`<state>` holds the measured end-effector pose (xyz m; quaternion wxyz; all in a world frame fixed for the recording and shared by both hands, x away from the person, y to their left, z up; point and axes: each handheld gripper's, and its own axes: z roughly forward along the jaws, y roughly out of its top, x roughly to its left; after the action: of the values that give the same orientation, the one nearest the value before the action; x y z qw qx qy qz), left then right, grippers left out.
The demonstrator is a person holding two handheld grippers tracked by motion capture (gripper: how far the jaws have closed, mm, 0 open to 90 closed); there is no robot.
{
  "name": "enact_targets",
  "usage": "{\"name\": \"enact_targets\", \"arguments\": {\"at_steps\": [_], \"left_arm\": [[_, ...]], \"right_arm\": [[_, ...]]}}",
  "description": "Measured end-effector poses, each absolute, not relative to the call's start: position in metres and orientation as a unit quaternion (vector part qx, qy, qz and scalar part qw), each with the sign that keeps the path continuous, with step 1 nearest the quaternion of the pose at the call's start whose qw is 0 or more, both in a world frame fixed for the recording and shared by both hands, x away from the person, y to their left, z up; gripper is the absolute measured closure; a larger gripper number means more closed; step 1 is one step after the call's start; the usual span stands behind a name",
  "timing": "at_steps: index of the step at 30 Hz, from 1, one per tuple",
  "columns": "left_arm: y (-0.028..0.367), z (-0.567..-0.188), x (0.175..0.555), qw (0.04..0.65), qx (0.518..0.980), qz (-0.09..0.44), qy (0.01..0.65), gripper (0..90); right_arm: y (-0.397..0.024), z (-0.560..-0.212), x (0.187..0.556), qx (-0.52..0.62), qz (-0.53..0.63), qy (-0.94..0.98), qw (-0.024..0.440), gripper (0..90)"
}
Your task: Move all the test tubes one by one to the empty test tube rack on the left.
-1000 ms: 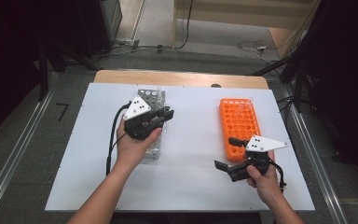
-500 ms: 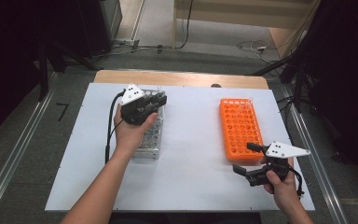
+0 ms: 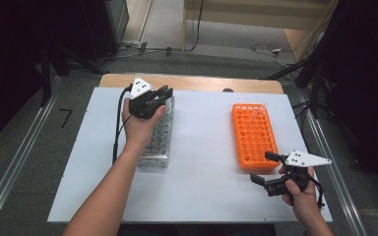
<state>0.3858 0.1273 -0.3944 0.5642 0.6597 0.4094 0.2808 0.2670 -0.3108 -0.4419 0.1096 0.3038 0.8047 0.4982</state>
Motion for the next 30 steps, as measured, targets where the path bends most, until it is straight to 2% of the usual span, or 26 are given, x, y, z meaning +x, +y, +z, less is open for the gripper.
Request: {"name": "enact_targets", "arguments": {"at_steps": [9, 30], "left_arm": [[0.127, -0.406, 0.404, 0.554, 0.648, 0.295, 0.432, 75.1], [0.118, -0.426, 0.411, 0.51, 0.671, 0.301, 0.446, 75.0]], "right_arm": [[-0.311, -0.441, 0.267, 0.305, 0.5, 0.803, 0.109, 0.0], [-0.313, -0.441, 0.267, 0.306, 0.504, 0.8, 0.11, 0.0]]}}
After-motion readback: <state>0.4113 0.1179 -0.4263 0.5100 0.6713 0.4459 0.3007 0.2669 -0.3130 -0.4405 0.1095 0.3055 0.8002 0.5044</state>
